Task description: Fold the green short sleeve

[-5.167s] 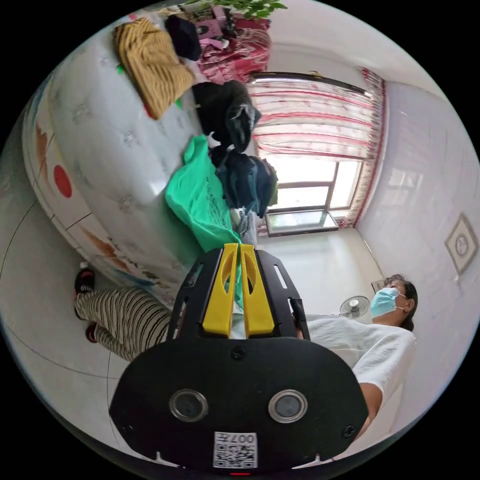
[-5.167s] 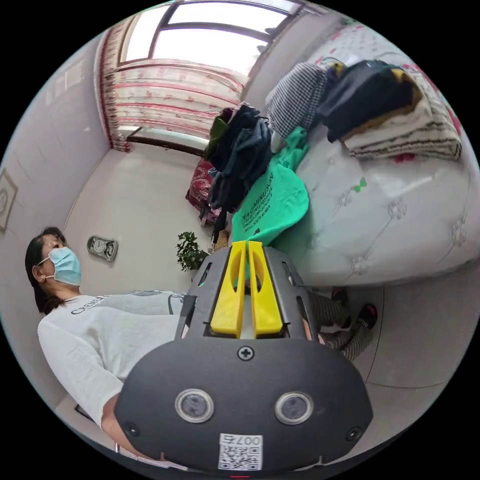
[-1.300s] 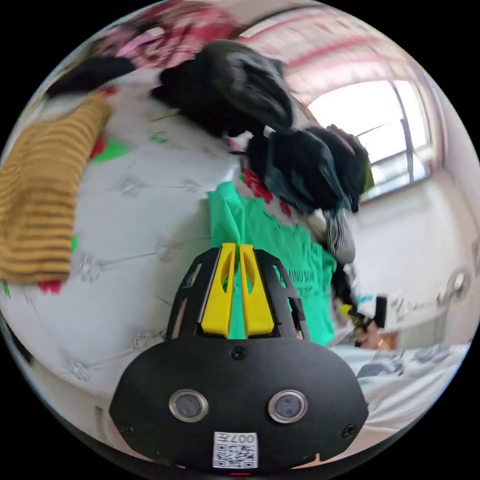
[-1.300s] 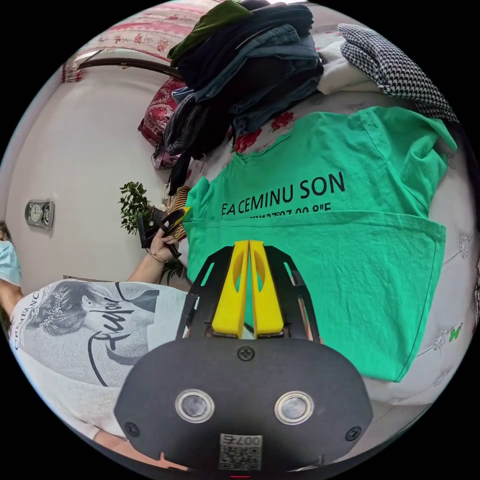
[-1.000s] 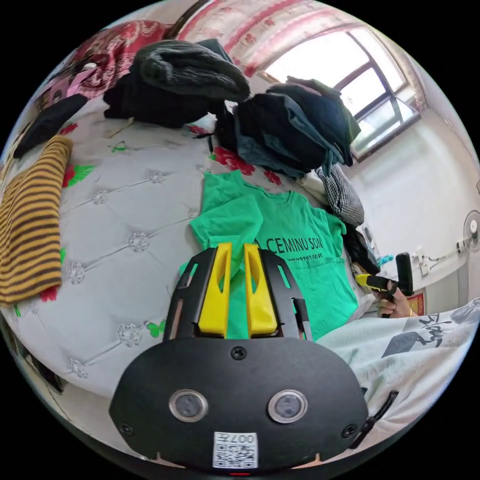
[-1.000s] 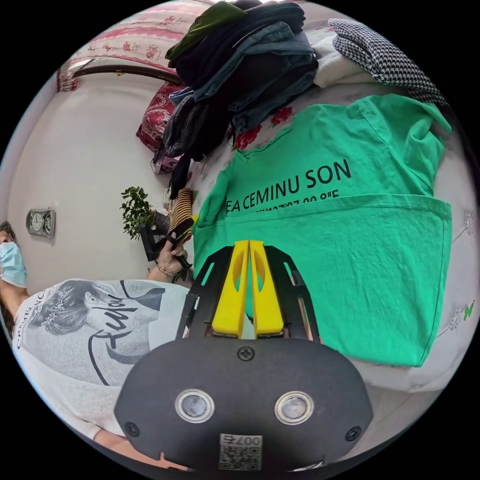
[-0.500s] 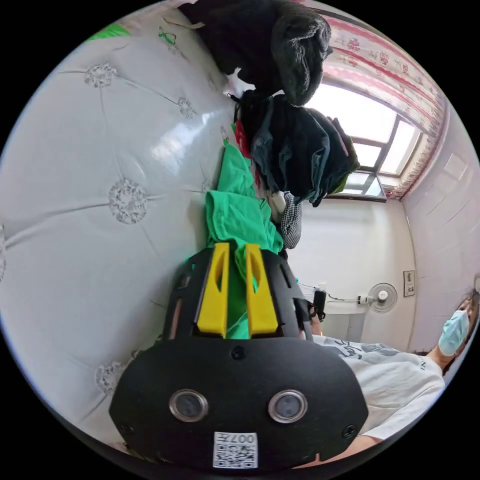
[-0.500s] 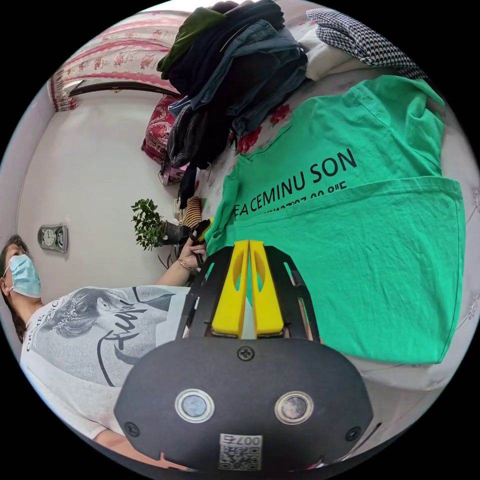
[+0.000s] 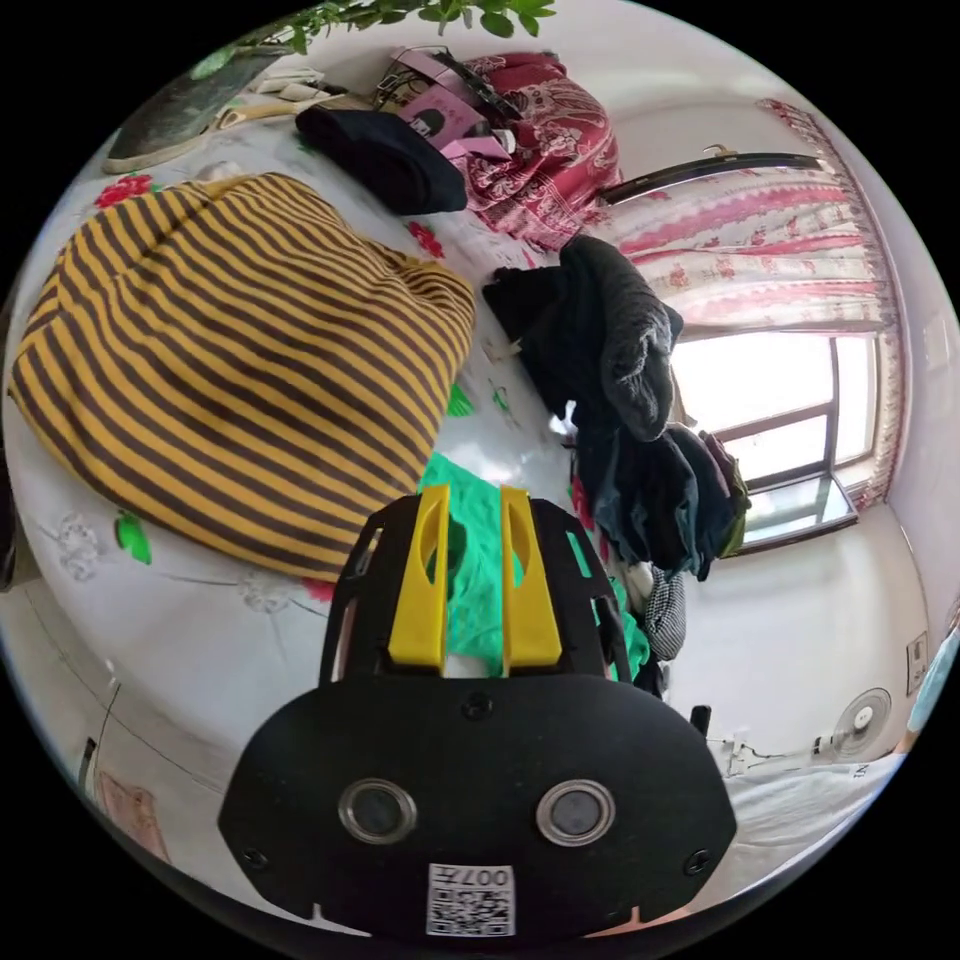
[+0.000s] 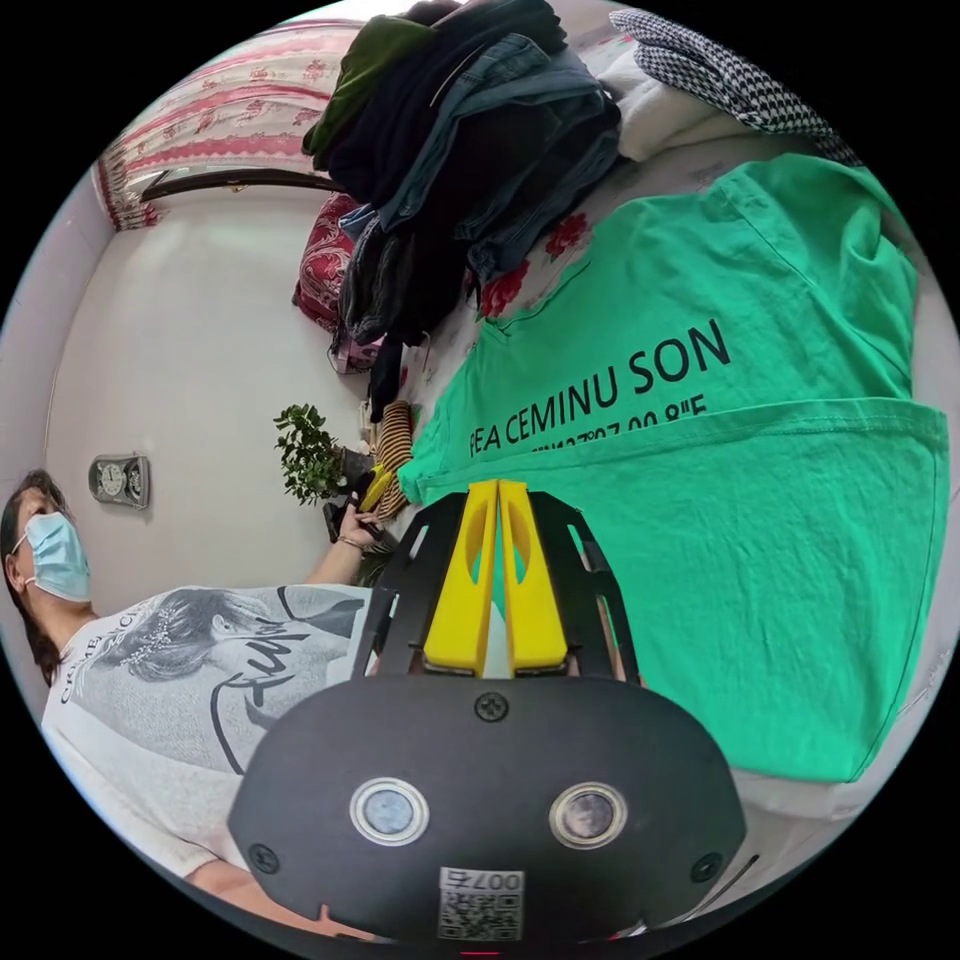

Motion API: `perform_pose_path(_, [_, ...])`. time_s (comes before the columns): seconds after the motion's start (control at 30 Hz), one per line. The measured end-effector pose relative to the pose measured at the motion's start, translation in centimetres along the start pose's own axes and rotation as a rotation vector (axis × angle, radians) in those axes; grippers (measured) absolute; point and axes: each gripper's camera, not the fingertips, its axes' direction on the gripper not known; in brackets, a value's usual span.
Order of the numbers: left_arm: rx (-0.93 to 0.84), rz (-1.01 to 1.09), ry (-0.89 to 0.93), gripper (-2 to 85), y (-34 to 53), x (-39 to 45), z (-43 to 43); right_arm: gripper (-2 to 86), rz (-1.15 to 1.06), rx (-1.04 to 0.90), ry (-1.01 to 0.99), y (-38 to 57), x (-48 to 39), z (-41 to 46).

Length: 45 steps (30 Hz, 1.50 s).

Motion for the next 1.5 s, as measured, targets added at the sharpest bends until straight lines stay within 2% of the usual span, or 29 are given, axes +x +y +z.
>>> perform_pose_path(0.1, [-0.004,-0.048,-0.074,7.5,3.5,-0.8,-1.0,-0.4,-0.002,-0.005,-0.01,0.1,0.0,0.8])
perform_pose_path(0.23, [-0.003,-0.161,-0.06,9.8,8.8,-2.2,0.1,-0.4,-0.004,-0.028,-0.013,0.3,0.0,1.8])
perform_pose_path(0.37, [0.03,-0.214,-0.049,9.4,9.1,-2.6,0.9,-0.4,-0.045,-0.034,0.024,0.0,-0.9,2.2])
perform_pose_path(0.5, [0.018,-0.279,0.002,0.2,7.4,-3.3,2.1,-0.3,-0.128,-0.053,0.107,-0.3,-2.8,2.7])
perform_pose_path(0.6, [0.176,-0.354,0.121,-0.7,8.1,-3.0,0.1,-0.3,-0.174,-0.079,0.159,-0.4,-3.9,3.0])
perform_pose_path(0.77, [0.252,-0.285,0.094,-1.0,9.3,0.1,-2.6,-0.3,-0.147,-0.054,0.152,0.6,-3.3,3.0])
perform_pose_path(0.93, [0.335,-0.506,0.186,-1.0,11.1,-2.2,-2.8,-0.3,-0.081,-0.019,0.095,1.5,-1.8,2.8])
perform_pose_path(1.0, [0.318,-0.427,0.187,-1.0,9.7,0.0,-2.4,-0.3,-0.08,0.0,0.098,1.8,-2.0,2.5])
perform_pose_path(1.07, [0.265,-0.245,0.186,-1.0,7.2,4.5,-1.6,-0.3,-0.091,0.012,0.12,1.9,-2.4,2.1])
perform_pose_path(1.1, [0.196,-0.085,0.212,-0.9,5.4,8.4,-0.5,-0.3,-0.094,0.013,0.126,1.9,-2.5,2.0])
perform_pose_path(1.17, [0.021,0.173,0.241,-0.9,3.7,15.0,2.6,-0.3,-0.096,0.024,0.146,1.9,-2.7,1.6])
perform_pose_path(1.23, [-0.308,0.483,0.155,-0.9,4.7,22.1,8.6,-0.3,-0.084,0.055,0.153,2.0,-2.6,1.3])
perform_pose_path(1.3, [-0.488,0.585,0.021,-0.8,6.9,23.6,13.1,-0.2,-0.073,0.084,0.146,2.1,-2.5,1.0])
perform_pose_path(1.37, [-0.563,0.543,-0.076,-0.7,8.4,22.9,15.9,-0.1,-0.053,0.09,0.128,2.2,-2.4,1.1])
perform_pose_path(1.5, [-0.556,0.515,0.043,-0.8,8.5,24.6,16.4,0.0,-0.058,0.08,0.164,2.3,-2.8,1.0])
